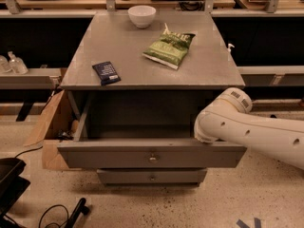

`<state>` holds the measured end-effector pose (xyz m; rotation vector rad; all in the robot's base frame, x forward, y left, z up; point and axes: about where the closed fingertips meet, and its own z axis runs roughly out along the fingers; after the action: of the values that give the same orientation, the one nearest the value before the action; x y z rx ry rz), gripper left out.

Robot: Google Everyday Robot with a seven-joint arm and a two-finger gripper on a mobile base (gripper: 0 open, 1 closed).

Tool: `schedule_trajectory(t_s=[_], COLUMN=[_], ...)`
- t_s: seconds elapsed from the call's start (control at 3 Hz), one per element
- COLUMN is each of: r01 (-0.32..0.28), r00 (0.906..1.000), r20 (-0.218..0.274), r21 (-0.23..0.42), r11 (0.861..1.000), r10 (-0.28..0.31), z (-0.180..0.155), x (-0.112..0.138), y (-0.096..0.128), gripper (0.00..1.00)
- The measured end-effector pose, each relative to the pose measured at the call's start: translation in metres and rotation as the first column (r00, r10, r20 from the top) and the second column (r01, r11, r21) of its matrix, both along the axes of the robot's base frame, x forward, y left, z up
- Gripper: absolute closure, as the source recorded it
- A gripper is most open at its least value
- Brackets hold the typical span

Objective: Open top drawer

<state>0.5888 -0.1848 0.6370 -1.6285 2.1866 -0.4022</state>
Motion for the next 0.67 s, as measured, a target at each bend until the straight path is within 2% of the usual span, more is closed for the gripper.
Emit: schedule_trajectory(t_s=[0.33, 0.67], r01=[0.002, 0.015], r00=[1.0, 0.9993], r20=[0.0, -0.035], r21=[0.01, 0.009], r11=[1.0, 1.0], r10=[-0.002, -0.015], z=[0.001, 0.003], x=[-0.006, -0.044], y=[0.002, 0.011], gripper=[1.0, 1.0])
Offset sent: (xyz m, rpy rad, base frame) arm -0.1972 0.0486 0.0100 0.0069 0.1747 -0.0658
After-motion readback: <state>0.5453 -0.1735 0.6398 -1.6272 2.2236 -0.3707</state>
